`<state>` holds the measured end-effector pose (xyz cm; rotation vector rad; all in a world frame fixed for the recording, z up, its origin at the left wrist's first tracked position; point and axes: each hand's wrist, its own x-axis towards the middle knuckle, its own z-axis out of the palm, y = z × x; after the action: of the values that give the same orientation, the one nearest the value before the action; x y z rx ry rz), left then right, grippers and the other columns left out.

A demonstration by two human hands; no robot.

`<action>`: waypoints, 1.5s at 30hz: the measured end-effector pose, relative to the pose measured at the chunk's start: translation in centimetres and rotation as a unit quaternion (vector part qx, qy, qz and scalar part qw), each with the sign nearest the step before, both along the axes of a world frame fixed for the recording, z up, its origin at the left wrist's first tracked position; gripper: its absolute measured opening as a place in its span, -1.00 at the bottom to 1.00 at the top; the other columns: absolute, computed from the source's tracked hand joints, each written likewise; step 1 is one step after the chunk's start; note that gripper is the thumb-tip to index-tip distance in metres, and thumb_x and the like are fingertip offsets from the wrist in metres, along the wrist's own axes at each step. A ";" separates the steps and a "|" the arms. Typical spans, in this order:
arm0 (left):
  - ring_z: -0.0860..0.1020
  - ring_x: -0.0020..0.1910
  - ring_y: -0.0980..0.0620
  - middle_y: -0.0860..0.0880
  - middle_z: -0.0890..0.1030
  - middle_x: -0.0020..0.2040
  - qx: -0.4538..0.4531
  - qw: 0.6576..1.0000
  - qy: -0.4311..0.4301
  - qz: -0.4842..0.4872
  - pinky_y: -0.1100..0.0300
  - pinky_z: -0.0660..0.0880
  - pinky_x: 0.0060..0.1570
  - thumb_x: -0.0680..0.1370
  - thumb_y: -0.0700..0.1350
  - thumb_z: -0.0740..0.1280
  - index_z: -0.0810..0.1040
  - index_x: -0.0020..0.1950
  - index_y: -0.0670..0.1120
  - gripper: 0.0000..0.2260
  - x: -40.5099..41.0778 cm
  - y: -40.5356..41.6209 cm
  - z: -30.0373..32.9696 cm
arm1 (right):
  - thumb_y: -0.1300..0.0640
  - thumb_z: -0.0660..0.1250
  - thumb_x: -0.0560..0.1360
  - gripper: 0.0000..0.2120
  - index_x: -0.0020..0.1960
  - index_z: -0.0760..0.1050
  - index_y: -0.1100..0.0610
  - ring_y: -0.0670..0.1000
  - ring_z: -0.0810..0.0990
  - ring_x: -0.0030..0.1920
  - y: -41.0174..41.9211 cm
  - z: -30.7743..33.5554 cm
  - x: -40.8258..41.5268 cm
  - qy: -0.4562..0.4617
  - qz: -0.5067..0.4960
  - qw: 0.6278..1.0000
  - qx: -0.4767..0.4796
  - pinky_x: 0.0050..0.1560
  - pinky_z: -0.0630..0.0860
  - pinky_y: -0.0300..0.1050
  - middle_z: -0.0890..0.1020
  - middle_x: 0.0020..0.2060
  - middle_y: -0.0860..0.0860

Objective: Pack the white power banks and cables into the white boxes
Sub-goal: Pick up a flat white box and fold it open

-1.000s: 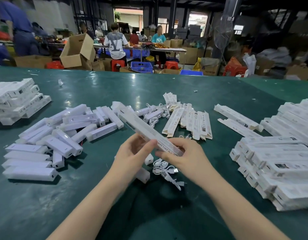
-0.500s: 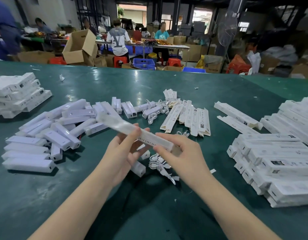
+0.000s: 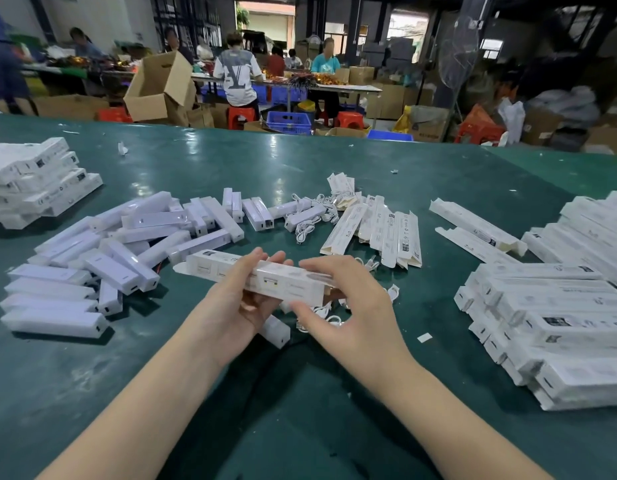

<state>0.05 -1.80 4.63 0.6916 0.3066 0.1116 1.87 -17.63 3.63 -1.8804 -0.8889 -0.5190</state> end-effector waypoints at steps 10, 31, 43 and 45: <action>0.67 0.05 -0.01 -0.09 0.69 0.06 -0.010 0.998 -0.063 -0.019 0.13 0.63 -0.12 0.36 -0.07 0.43 0.49 0.14 -0.16 -0.60 -0.2 0.4 0.2 | 0.27 0.43 0.50 -0.87 0.00 0.52 0.14 0.03 0.65 -0.37 0.2 0.9 0.0 0.396 0.117 0.882 0.226 -0.31 0.58 -0.23 0.71 -0.23 0.02; 0.70 -0.25 0.06 -0.01 0.70 -0.27 -0.026 0.993 0.017 0.111 0.16 0.60 -0.39 0.43 0.14 0.43 0.51 0.02 -0.19 -0.58 0.8 0.7 0.3 | 0.04 0.32 0.47 -0.97 -0.10 0.52 -0.04 0.06 0.69 -0.24 -0.1 0.1 -0.5 0.281 0.125 0.952 -0.006 -0.22 0.65 0.05 0.63 -0.21 -0.08; 0.70 -0.24 0.04 -0.03 0.70 -0.25 -0.003 0.995 0.016 0.101 0.14 0.62 -0.34 0.40 0.14 0.45 0.51 0.05 -0.20 -0.54 0.9 0.7 0.1 | 0.20 0.40 0.51 -0.85 -0.21 0.58 0.01 0.10 0.65 -0.13 -0.3 0.3 -0.3 0.279 0.129 0.952 -0.001 -0.24 0.65 -0.12 0.66 -0.14 -0.08; 0.69 -0.24 0.04 -0.03 0.70 -0.25 -0.005 0.994 0.014 0.104 0.14 0.61 -0.34 0.39 0.14 0.45 0.50 0.06 -0.20 -0.53 0.9 0.8 0.1 | 0.20 0.35 0.55 -0.85 -0.16 0.60 0.02 0.05 0.66 -0.21 -0.4 0.5 -0.3 0.295 0.142 0.945 -0.001 -0.22 0.64 -0.12 0.64 -0.23 -0.11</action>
<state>0.95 -0.97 4.78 0.6509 0.4055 0.2987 1.57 -18.07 4.13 -1.7219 -0.7294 0.2205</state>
